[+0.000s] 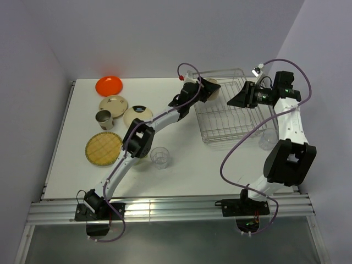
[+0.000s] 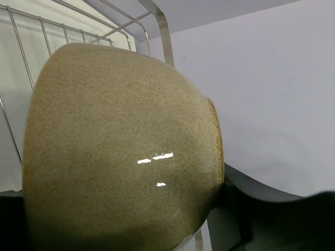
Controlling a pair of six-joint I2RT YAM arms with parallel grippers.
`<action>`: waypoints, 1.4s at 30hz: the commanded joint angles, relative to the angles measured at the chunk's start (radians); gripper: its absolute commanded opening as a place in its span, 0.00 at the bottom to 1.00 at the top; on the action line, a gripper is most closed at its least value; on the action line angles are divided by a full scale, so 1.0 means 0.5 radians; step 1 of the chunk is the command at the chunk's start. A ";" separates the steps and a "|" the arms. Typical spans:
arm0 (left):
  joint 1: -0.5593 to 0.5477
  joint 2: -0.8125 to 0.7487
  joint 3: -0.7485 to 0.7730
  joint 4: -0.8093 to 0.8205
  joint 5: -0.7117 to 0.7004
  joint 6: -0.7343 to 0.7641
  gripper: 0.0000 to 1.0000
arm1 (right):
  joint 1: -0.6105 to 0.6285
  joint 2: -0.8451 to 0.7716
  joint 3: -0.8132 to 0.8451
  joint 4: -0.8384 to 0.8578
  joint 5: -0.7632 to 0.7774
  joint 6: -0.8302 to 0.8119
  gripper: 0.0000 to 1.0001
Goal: Load the mixed dishes into the dish rack
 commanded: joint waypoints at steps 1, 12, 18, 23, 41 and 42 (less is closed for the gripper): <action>-0.024 -0.014 0.143 0.140 -0.109 0.017 0.61 | -0.022 -0.116 -0.039 0.130 -0.076 0.052 0.62; -0.101 0.022 0.226 0.137 -0.422 0.161 0.63 | -0.025 -0.149 -0.107 0.228 -0.101 0.113 0.62; -0.101 -0.097 0.045 0.103 -0.502 0.281 0.63 | -0.025 -0.143 -0.125 0.247 -0.113 0.125 0.62; -0.085 -0.128 0.020 0.075 -0.514 0.370 0.62 | -0.022 -0.128 -0.128 0.256 -0.110 0.132 0.63; 0.022 -0.343 -0.308 0.001 -0.401 0.566 0.60 | -0.010 -0.051 -0.039 0.292 0.527 -0.095 0.63; 0.031 -0.358 -0.348 0.014 -0.392 0.576 0.60 | -0.006 -0.048 -0.018 0.317 0.592 -0.102 0.63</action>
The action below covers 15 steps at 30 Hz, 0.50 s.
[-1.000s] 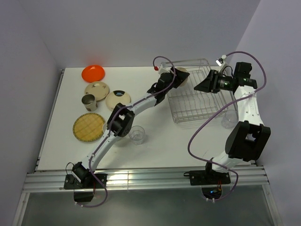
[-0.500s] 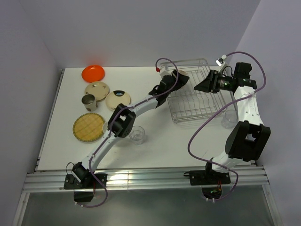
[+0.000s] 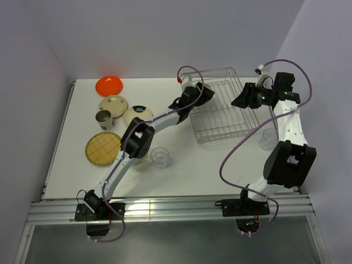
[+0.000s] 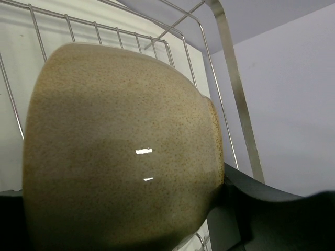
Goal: Load the mixed dishes into the dish rack
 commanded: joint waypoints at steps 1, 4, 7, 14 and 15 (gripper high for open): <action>0.072 -0.242 -0.076 0.124 0.005 0.050 0.60 | 0.006 0.023 0.109 0.149 0.317 -0.065 0.63; 0.091 -0.251 -0.097 0.158 0.060 0.047 0.60 | 0.024 0.093 0.191 0.268 0.642 -0.047 0.63; 0.097 -0.248 -0.091 0.183 0.106 0.047 0.60 | 0.052 0.250 0.338 0.296 0.888 -0.086 0.63; 0.103 -0.267 -0.137 0.247 0.183 0.029 0.59 | 0.150 0.541 0.532 0.287 1.179 -0.230 0.63; 0.103 -0.270 -0.143 0.250 0.192 0.029 0.59 | 0.156 0.614 0.602 0.263 1.213 -0.240 0.63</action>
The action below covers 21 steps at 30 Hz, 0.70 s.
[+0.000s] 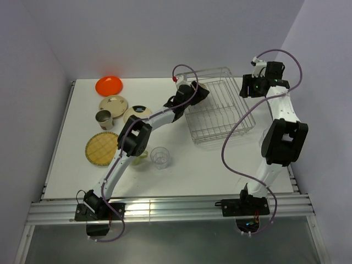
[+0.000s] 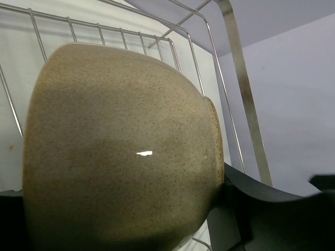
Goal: Load the mixed dishes into the dish rack
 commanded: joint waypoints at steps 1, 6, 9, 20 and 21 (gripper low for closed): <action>0.003 -0.208 -0.004 0.238 0.077 0.007 0.59 | 0.055 0.135 0.203 0.012 0.218 -0.110 0.63; 0.006 -0.211 -0.017 0.269 0.105 0.001 0.58 | 0.101 0.301 0.341 0.014 0.314 -0.150 0.62; 0.006 -0.199 -0.001 0.272 0.114 -0.008 0.58 | 0.150 0.402 0.421 -0.029 0.396 -0.181 0.61; 0.012 -0.187 0.017 0.302 0.114 -0.039 0.58 | 0.212 0.611 0.485 -0.053 0.525 -0.196 0.31; 0.015 -0.183 0.017 0.306 0.114 -0.045 0.58 | 0.212 0.620 0.479 -0.056 0.504 -0.193 0.24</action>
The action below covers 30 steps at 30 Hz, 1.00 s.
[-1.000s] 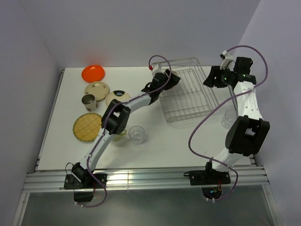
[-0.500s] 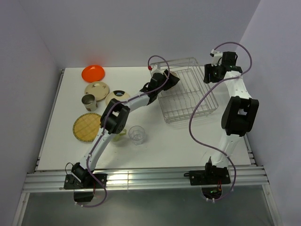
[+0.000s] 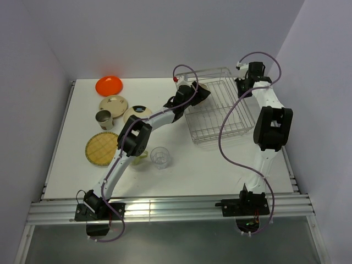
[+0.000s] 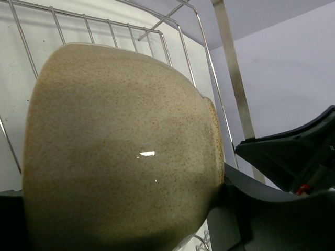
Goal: Load the mixed dishes into the dish rack
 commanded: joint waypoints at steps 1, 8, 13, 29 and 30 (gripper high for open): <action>0.014 -0.169 0.053 0.258 0.030 -0.029 0.58 | -0.001 0.038 0.080 -0.039 0.000 -0.007 0.20; 0.023 -0.123 0.108 0.386 0.110 -0.066 0.57 | 0.005 -0.032 -0.079 -0.030 -0.178 0.067 0.03; 0.023 -0.068 0.139 0.537 0.180 -0.139 0.57 | 0.021 -0.085 -0.190 0.010 -0.246 0.134 0.01; 0.032 0.116 0.219 0.745 0.407 -0.369 0.58 | 0.168 -0.342 -0.595 0.154 -0.344 0.211 0.00; 0.032 0.113 0.206 0.751 0.410 -0.385 0.58 | 0.177 -0.352 -0.604 0.157 -0.350 0.223 0.00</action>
